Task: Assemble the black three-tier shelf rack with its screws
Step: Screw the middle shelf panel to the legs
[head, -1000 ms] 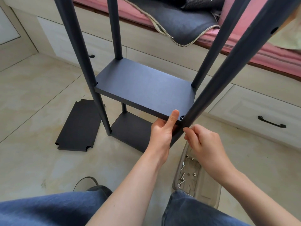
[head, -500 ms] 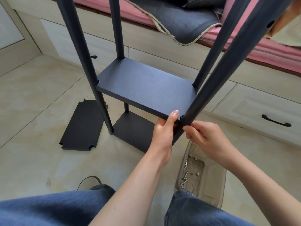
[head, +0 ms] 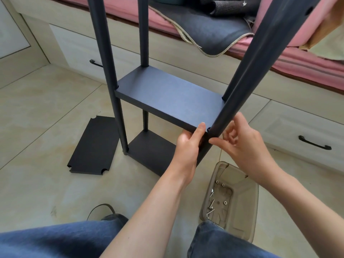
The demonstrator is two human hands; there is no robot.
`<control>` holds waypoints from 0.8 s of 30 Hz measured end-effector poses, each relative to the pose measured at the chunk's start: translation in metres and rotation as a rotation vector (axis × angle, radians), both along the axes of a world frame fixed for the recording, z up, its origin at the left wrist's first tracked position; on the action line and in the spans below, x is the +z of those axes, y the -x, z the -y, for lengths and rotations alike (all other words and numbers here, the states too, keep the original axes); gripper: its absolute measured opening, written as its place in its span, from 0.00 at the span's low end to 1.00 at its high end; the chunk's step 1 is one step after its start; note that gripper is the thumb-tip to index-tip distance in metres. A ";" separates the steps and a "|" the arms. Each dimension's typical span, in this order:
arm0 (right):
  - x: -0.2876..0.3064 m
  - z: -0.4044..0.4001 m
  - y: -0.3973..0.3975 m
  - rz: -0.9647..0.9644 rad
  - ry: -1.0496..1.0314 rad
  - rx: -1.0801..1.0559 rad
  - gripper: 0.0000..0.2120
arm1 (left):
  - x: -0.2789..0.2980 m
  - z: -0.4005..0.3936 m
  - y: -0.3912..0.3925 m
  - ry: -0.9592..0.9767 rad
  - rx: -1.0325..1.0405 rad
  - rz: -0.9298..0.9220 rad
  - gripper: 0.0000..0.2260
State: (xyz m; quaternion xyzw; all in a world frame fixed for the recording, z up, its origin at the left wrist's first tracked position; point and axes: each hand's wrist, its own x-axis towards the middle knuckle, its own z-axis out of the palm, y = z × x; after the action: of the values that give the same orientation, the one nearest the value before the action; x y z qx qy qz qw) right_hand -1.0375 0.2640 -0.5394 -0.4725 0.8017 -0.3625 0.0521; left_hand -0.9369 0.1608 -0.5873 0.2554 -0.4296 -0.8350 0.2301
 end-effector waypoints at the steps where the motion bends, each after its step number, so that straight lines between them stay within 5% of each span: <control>1: 0.001 0.001 0.001 -0.013 0.000 0.023 0.21 | 0.001 0.001 0.001 0.009 0.011 0.012 0.16; 18: 0.004 0.018 0.008 0.192 0.101 0.131 0.19 | 0.005 0.013 0.015 0.050 0.058 0.022 0.08; 24: -0.004 0.024 0.010 0.155 0.160 0.120 0.17 | 0.000 0.017 0.015 0.049 0.046 0.013 0.12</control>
State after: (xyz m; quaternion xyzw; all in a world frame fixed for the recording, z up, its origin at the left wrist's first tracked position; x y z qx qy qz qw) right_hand -1.0477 0.2399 -0.5433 -0.4927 0.7342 -0.4569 0.0977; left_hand -0.9520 0.1443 -0.5877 0.2648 -0.4452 -0.8172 0.2528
